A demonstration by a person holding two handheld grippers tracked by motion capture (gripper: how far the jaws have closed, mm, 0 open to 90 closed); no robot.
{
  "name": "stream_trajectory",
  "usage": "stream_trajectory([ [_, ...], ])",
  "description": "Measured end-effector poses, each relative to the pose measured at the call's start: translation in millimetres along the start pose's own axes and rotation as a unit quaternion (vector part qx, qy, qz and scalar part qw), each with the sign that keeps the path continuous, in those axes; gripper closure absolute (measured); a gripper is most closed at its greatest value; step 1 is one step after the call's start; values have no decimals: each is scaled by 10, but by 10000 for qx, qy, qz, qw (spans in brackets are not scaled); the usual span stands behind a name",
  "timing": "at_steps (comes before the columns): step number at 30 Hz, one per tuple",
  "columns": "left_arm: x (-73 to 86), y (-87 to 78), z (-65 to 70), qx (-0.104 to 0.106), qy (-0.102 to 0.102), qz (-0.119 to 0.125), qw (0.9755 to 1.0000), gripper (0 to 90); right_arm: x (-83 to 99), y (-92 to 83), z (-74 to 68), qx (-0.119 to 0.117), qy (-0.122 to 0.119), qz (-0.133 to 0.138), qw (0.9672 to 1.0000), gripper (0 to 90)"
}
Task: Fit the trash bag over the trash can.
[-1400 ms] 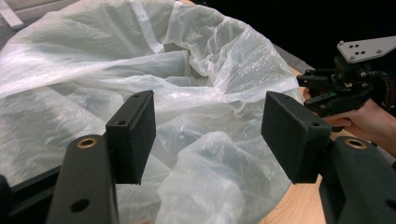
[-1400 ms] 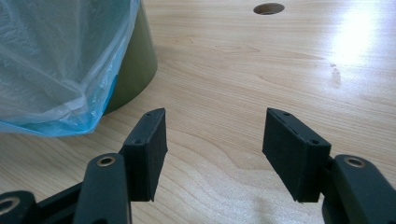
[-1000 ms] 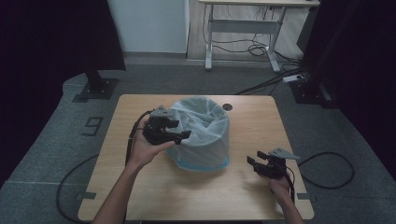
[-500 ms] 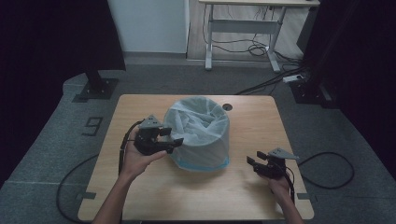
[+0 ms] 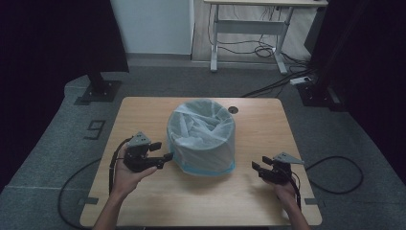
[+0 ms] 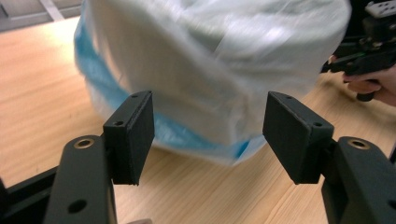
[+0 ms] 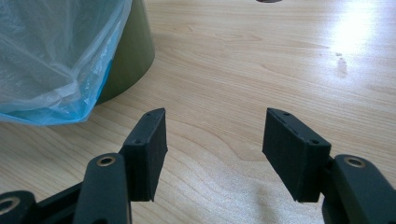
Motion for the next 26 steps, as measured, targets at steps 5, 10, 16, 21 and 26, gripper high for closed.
stream_trajectory([
  [5,171,35,-83,-58,-87,-100,9999,339,18,7,4,15,-16,-36,10000,386],
  [10,330,80,-149,-121,-164,-227,9995,336,35,19,5,17,-12,-75,10000,384],
  [16,424,114,-202,-141,-248,-308,9991,336,58,37,-2,24,-29,-123,9999,384],
  [21,433,129,-223,-81,-360,-275,9989,334,59,40,0,31,-22,-120,9999,384],
  [26,465,159,-249,-109,-390,-307,9987,333,69,46,1,38,-25,-146,9999,380],
])
Point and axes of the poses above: each handheld gripper's, and its own axes: y roughly forward along the jaws, x roughly out of its underside, z roughly to its right, the point moved 10 cm from there along y, roughly forward along the jaws, and after that the axes turned 12 degrees about -x, right-handed, at the moved point
